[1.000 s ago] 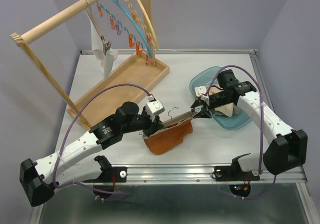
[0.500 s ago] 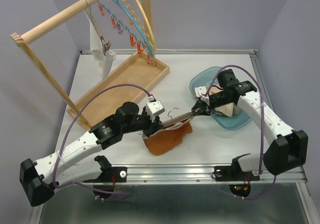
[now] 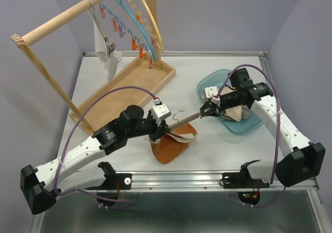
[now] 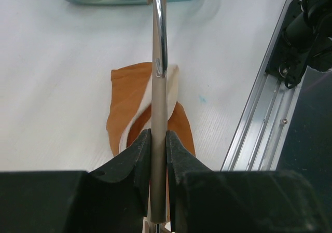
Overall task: Remove the underwear clipped to the hanger
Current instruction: Remove the underwear from the hanger.
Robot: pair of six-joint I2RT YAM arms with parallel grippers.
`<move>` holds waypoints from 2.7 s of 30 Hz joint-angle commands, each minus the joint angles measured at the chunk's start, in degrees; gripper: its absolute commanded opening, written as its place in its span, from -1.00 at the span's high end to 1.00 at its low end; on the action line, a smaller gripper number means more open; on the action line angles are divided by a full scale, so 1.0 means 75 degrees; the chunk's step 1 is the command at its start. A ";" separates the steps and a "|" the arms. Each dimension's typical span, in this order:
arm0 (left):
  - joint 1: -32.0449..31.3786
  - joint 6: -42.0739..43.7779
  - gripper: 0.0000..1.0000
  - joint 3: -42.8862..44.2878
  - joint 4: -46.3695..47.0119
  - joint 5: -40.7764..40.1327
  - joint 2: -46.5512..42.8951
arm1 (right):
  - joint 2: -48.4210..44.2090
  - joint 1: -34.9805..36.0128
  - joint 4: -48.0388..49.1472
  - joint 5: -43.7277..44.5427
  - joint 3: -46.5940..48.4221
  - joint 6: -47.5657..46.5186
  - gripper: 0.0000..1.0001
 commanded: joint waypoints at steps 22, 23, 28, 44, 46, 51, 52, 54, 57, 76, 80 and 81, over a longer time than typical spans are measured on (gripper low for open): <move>-0.0454 0.0094 1.00 0.0872 0.0634 0.0052 0.0936 | 0.0007 0.0959 0.0364 -0.0922 0.0132 0.1239 -0.52; -0.0466 0.0094 1.00 0.0896 0.0645 0.0017 0.0960 | 0.0042 0.1018 0.0458 -0.0816 0.0049 0.1309 -0.52; -0.0547 0.0094 1.00 0.0931 0.0681 -0.0054 0.1019 | 0.0089 0.1556 0.1208 0.0026 -0.0735 0.1790 -0.46; -0.0630 0.0035 0.91 0.0744 0.0844 -0.0277 0.0750 | -0.0285 0.1874 0.1467 0.0357 -0.1053 0.1697 0.99; -0.0630 0.0129 0.55 0.0720 0.0856 -0.0265 0.0540 | -0.0309 0.1863 0.1455 0.0392 -0.1146 0.1697 0.99; -0.0630 0.0469 -0.55 0.0861 0.0471 -0.0347 -0.0046 | -0.0321 0.1863 0.1455 0.0556 -0.1252 0.1720 0.99; -0.0618 0.0632 -0.59 0.0954 0.0377 -0.0405 -0.0117 | -0.0321 0.1863 0.1455 0.0602 -0.1264 0.1732 0.99; -0.0618 0.0820 -0.65 0.1025 0.0073 -0.0534 -0.0293 | -0.0356 0.1863 0.1467 0.0661 -0.1323 0.1732 0.99; -0.0630 0.1206 -0.69 0.1095 -0.0372 -0.0698 -0.0644 | -0.0437 0.1874 0.1455 0.0907 -0.1393 0.1732 0.99; -0.0630 0.3692 -0.63 -0.0580 -0.0761 0.0075 -0.1713 | -0.1106 0.1851 0.1537 0.1529 -0.1639 0.1814 0.99; -0.0606 0.3715 -0.60 -0.0510 -0.0550 0.0122 -0.1361 | -0.1118 0.1851 0.1537 0.1482 -0.1651 0.1814 0.99; -0.0618 0.3727 -0.60 -0.0510 -0.0469 0.0122 -0.1291 | -0.1129 0.1851 0.1537 0.1482 -0.1663 0.1814 0.99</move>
